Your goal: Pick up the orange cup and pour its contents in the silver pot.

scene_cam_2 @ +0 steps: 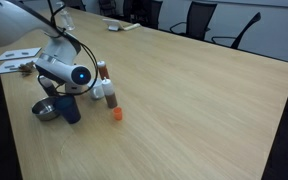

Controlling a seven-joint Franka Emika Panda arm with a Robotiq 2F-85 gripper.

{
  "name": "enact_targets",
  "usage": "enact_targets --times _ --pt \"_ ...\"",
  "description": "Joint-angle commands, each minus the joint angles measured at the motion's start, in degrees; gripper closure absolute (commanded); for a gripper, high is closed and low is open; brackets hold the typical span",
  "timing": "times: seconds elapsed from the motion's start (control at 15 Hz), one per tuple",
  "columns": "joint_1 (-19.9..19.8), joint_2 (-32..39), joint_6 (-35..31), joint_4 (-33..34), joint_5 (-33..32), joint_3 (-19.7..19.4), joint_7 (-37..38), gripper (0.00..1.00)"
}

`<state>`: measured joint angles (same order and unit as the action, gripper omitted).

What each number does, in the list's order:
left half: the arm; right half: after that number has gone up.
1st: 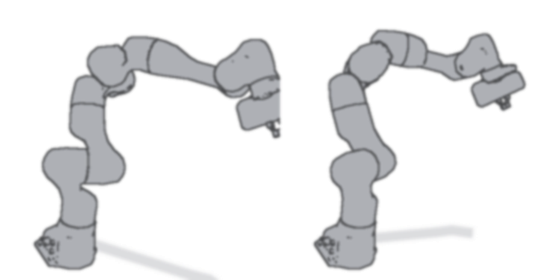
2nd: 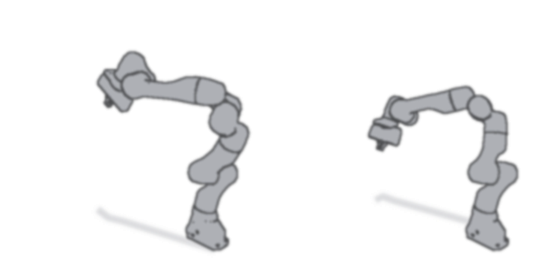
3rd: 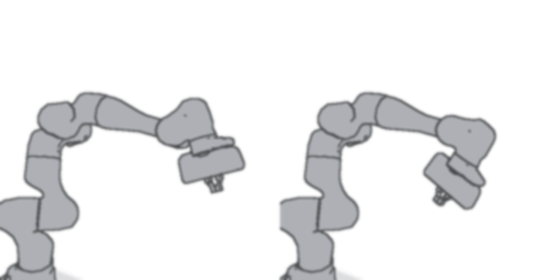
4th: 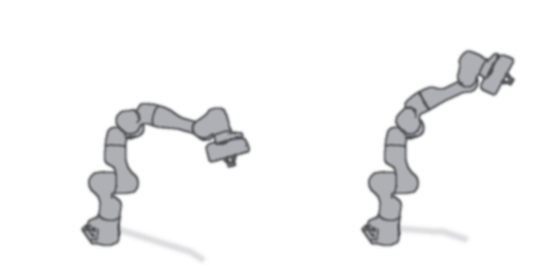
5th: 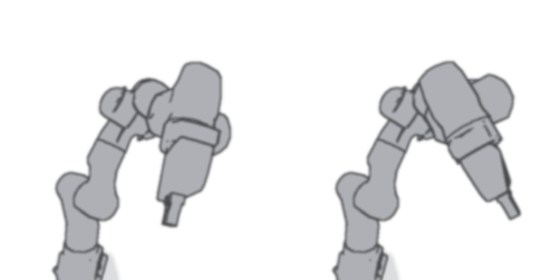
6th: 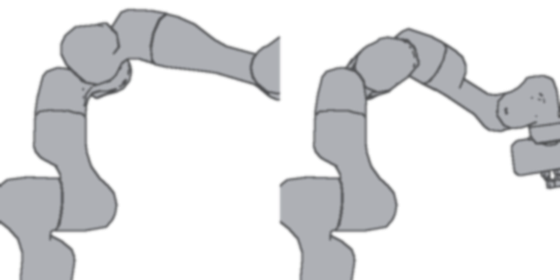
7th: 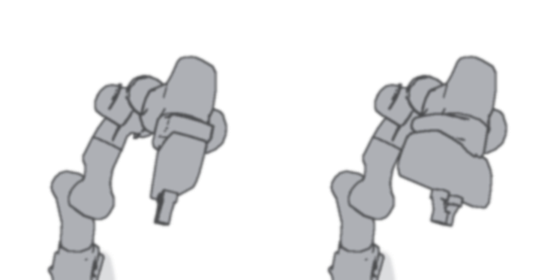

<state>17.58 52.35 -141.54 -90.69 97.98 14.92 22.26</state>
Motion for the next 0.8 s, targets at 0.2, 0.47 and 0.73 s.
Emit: enact_targets --times 0.2,0.47,0.73 --pt "0.39 1.61 0.88 1.31 -2.11 -2.11 0.05 0.00" --pt "1.07 4.23 1.76 4.29 -3.97 -1.97 0.80 0.00" --pt "1.42 6.48 2.40 7.60 -6.43 -1.98 1.74 0.00"
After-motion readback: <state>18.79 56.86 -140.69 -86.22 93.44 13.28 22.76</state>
